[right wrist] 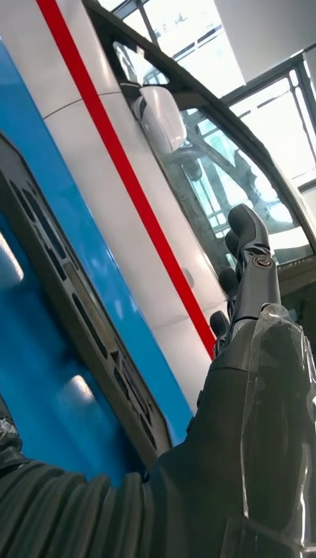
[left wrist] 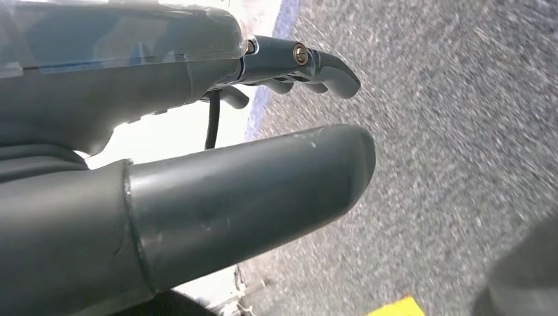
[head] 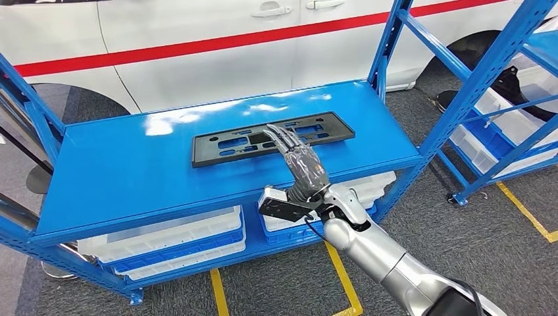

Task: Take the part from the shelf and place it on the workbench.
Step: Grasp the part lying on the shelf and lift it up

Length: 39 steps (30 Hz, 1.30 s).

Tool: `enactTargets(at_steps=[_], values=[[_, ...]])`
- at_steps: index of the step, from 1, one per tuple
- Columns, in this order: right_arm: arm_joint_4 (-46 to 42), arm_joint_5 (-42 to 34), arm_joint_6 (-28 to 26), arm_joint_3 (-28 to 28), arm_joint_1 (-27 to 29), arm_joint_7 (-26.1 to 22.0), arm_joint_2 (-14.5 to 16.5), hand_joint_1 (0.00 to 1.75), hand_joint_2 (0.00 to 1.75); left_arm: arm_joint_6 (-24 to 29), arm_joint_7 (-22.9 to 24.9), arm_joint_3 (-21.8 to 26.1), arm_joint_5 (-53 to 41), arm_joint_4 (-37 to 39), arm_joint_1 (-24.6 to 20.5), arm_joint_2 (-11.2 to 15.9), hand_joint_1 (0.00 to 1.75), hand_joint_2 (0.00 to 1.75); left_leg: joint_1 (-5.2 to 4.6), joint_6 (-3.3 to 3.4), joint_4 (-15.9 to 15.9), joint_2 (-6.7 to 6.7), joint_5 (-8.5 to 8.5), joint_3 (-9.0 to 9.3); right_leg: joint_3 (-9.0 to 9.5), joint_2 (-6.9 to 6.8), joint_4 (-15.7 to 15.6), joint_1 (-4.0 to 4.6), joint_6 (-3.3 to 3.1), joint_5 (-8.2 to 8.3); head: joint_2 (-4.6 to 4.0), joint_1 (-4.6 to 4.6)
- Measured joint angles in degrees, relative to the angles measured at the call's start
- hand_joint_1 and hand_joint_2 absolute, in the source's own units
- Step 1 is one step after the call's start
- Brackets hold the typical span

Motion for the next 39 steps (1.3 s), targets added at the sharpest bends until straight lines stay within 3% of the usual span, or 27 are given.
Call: enactTargets(at_steps=[11, 24, 33, 39], values=[[3.1, 2.7, -0.1, 0.8, -1.6, 1.8, 0.0, 0.00, 1.75, -1.4, -0.1, -0.2, -2.2, 3.3, -0.3, -1.2, 0.00, 0.00, 0.00, -0.01, 0.0, 0.00, 0.02, -0.01, -0.02, 0.00, 0.0, 0.00, 0.00, 0.01, 0.00, 0.00], [18.6, 10.2, -1.2, 2.5, -10.4, 5.1, 0.3, 0.00, 1.75, -7.1, -2.5, -0.3, -8.4, 12.8, -1.7, -5.2, 0.00, 0.00, -0.07, 0.01, 0.0, -0.05, 0.12, -0.05, -0.04, -0.01, 0.0, -0.07, 0.04, 0.10, 0.00, 0.00], [33.8, 15.9, -3.0, 5.4, -18.6, 7.1, 4.6, 0.00, 1.75, -10.5, -4.5, -0.2, -10.6, 19.2, -3.2, -8.4, 0.00, 0.00, -0.29, 0.10, 0.0, -0.03, 0.22, -0.02, -0.07, 0.00, 0.1, -0.30, 0.05, 0.11, 0.00, 0.01], [39.5, 16.9, -3.5, 6.4, -20.1, 7.2, 6.9, 0.00, 1.75, -11.4, -4.9, -0.2, -10.9, 22.0, -3.6, -9.9, 0.00, 0.00, -0.30, 0.11, 0.0, -0.07, 0.23, -0.05, -0.09, -0.04, 0.1, -0.32, 0.08, 0.14, 0.00, 0.00]])
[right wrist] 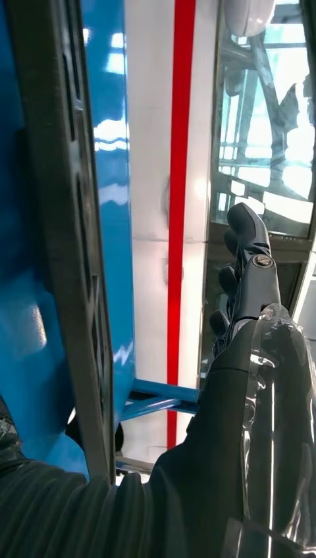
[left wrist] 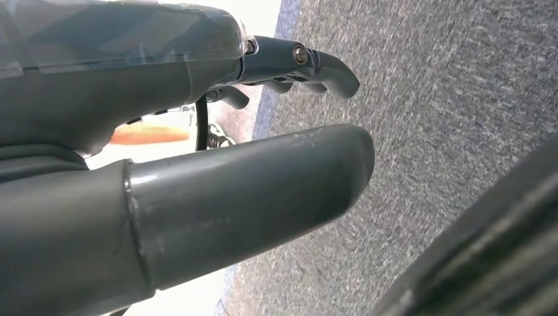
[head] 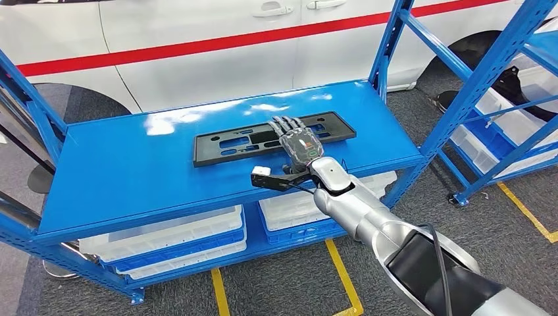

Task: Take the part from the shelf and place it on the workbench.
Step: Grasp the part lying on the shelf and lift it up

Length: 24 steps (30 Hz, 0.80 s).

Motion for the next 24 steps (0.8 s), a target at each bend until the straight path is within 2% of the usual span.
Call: enactTargets(at_steps=[15, 24], values=[[4.6, 1.5, 0.0, 1.0, -0.9, 1.0, 3.0, 0.00, 1.75, -1.2, 0.3, 1.4, 0.6, 1.1, 0.0, -0.7, 0.00, 0.00, 0.00, -0.01, 0.0, 0.02, 0.01, -0.06, -0.07, 0.02, 0.0, 0.01, 0.00, 0.00, 0.00, 0.00], [7.4, 4.4, -0.9, 2.2, -1.3, 3.2, 4.9, 0.00, 1.75, -1.8, 0.1, 1.8, 0.3, 1.4, 0.0, -0.7, 0.00, 0.00, 0.00, -0.01, 0.0, 0.03, 0.01, -0.08, -0.10, 0.03, 0.0, 0.00, 0.00, 0.00, 0.00, 0.00]])
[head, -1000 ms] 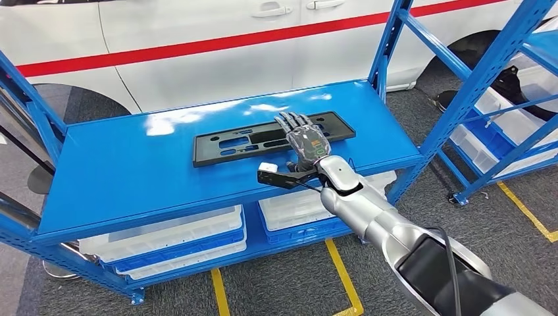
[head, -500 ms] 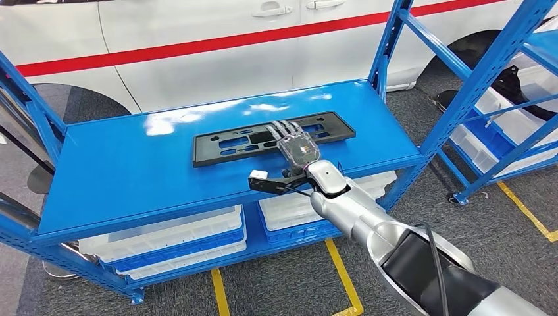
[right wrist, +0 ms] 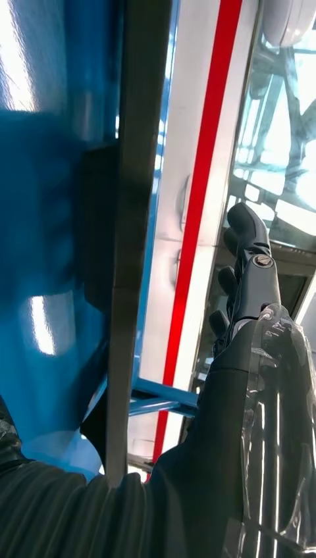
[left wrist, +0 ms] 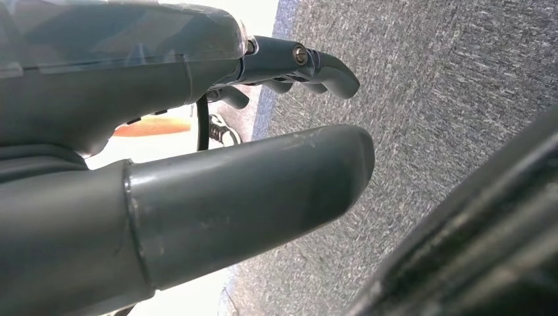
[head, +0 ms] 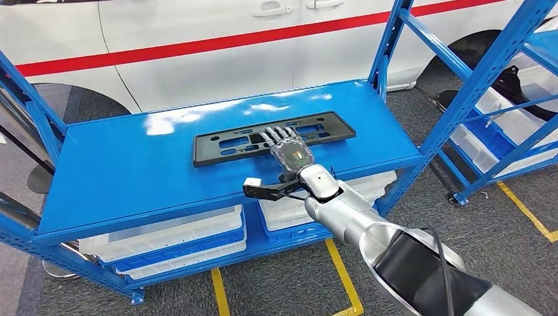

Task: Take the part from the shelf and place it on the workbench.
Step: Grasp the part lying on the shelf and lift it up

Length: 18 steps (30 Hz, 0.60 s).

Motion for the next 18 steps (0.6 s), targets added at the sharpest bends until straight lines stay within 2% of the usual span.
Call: enactTargets(at_steps=[7, 18], values=[[2.1, 1.1, -2.2, 0.1, -1.1, 2.9, 0.6, 0.00, 1.75, -0.8, -0.4, 0.5, 0.0, 0.5, 0.1, -0.1, 0.00, 0.00, 0.00, 0.00, 0.0, 0.00, 0.00, -0.01, 0.00, 0.00, 0.0, 0.00, 0.00, 0.00, 0.00, 0.00], [3.9, 1.2, -3.5, 0.1, -1.6, 2.9, 1.5, 0.00, 1.75, -1.6, -0.7, 1.1, 0.0, 1.5, 0.3, -0.6, 0.00, 0.00, 0.00, 0.00, 0.0, 0.00, 0.00, -0.01, 0.00, 0.00, 0.0, 0.00, 0.00, 0.00, 0.00, 0.00]])
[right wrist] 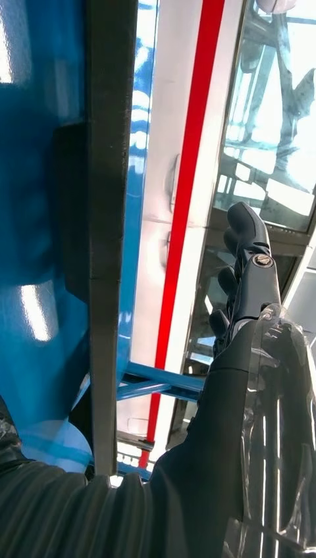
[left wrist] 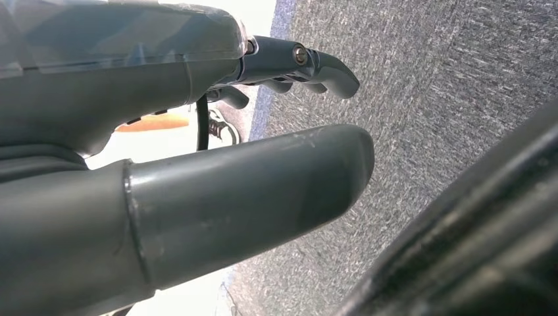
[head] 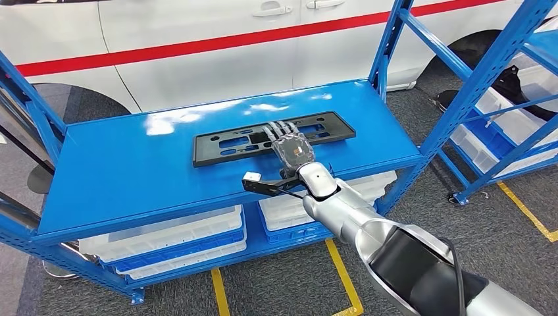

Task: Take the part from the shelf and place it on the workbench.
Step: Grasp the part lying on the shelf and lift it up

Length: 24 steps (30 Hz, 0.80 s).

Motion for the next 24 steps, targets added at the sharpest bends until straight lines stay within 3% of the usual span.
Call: enactTargets(at_steps=[24], values=[[0.8, 0.6, -0.1, 0.0, 0.0, -0.3, 0.5, 0.00, 1.75, -0.7, -0.1, 0.3, 0.3, 0.9, 0.0, -0.5, 0.00, 0.00, 0.00, 0.00, 0.0, 0.00, 0.00, 0.00, 0.00, 0.00, 0.0, 0.00, 0.00, 0.00, 0.00, 0.00]])
